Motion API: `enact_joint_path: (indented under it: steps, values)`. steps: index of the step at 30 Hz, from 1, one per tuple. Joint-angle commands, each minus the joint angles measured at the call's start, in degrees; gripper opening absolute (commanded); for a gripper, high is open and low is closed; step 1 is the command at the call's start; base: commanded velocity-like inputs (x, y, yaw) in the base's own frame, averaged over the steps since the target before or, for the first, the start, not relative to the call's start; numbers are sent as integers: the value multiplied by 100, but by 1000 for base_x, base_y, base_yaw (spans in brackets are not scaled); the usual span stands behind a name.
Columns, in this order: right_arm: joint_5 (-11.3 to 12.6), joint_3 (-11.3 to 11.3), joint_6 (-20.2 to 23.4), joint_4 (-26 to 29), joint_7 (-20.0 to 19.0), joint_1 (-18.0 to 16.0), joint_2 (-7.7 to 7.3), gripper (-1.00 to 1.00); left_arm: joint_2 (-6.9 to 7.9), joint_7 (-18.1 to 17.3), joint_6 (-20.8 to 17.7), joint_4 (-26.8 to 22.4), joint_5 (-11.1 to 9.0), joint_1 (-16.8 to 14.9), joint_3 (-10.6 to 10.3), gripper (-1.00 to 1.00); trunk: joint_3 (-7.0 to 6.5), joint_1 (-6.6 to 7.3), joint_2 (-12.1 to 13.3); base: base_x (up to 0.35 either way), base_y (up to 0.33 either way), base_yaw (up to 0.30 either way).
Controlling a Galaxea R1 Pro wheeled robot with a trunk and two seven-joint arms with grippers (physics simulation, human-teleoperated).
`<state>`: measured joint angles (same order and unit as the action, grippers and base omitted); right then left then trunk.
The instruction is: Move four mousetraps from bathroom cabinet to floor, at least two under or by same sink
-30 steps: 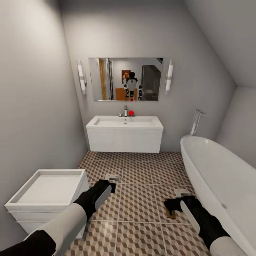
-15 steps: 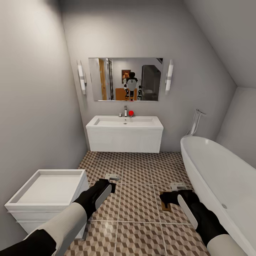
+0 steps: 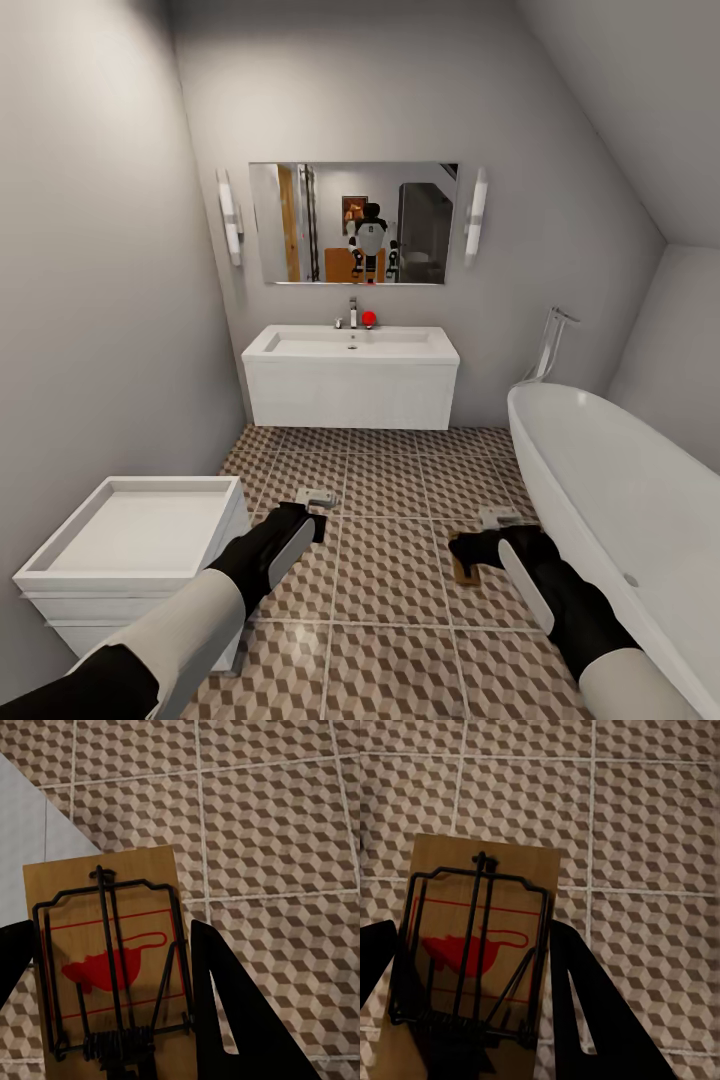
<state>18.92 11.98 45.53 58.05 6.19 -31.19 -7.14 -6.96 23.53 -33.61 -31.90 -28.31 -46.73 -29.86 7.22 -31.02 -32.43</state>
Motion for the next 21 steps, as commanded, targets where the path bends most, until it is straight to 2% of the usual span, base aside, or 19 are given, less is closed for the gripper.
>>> enact_joint_path:
  steps: [1,9,17,21]
  values:
    - [76,21,17,3,72,-16,-7,-100,4,46,-20,-8,-43,-6,-35,-100,11,-3,-10,0,0,0]
    - [73,14,17,3,62,-44,-13,-100,2,42,-22,-21,-42,-3,-35,-100,11,-3,-10,0,0,0]
    - [109,14,26,34,22,-37,-23,-100,9,79,-24,-242,0,5,-45,-100,11,-3,-10,0,0,-3]
    - [117,42,33,45,16,-36,-17,-100,10,94,-31,-275,5,6,-46,-100,11,-3,-10,0,-38,-118]
